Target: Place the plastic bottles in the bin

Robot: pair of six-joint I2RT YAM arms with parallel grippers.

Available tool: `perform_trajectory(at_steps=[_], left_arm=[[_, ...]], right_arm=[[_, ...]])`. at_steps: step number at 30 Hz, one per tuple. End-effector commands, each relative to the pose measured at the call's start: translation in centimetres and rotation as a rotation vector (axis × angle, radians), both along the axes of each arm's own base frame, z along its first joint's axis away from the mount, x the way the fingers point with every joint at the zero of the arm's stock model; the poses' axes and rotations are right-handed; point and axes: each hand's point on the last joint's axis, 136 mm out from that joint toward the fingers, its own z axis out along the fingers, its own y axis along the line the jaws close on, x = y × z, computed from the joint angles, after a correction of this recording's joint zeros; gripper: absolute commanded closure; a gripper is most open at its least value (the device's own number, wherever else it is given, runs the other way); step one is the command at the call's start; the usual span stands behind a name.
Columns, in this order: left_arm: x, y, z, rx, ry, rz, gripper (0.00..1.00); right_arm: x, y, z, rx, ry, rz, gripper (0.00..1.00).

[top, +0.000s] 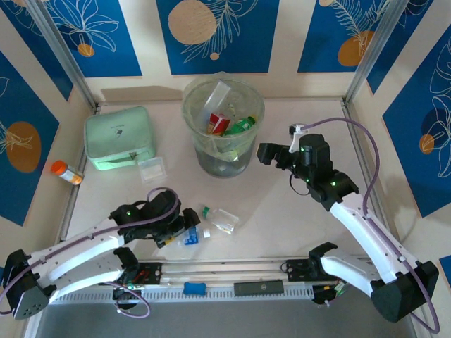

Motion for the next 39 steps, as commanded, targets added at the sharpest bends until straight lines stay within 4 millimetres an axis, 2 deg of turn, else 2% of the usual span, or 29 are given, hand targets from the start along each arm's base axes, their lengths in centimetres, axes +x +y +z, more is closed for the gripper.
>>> perform_trajectory(at_steps=[1,5,14,18,28,33,36,39], left_arm=[[0.9,0.9,-0.8,0.067,-0.042,0.030,0.00],[2.1,1.3,-0.3,0.118,-0.106,0.022,0.00],[4.6,1.7,-0.7,0.180,-0.198,0.062,0.00],[5.1,1.8,-0.5,0.206,-0.215,0.065,0.00],[5.2,0.9,-4.1,0.243,-0.142,0.024,0.00],[5.3,1.4,-5.3,0.321,-0.139,-0.039,0.01],[5.3,1.5,-5.7,0.345,-0.139,-0.062,0.06],[5.5,1.3,-5.9,0.346,-0.145,-0.079,0.15]], right_arm=[[-0.2,-0.3,0.6,0.038,-0.017,-0.002,0.01],[-0.3,-0.5,0.7,0.048,-0.023,-0.005,0.01],[-0.6,-0.5,0.5,0.057,-0.014,0.001,0.01],[-0.9,-0.9,0.7,0.050,-0.022,-0.011,0.01],[-1.3,-1.7,0.3,0.042,-0.015,-0.033,0.01],[-1.3,-2.0,0.4,0.039,-0.018,-0.041,0.01],[-1.3,-2.1,0.2,0.043,-0.011,-0.044,0.01],[-1.2,-2.1,-0.1,0.048,-0.005,-0.047,0.01]])
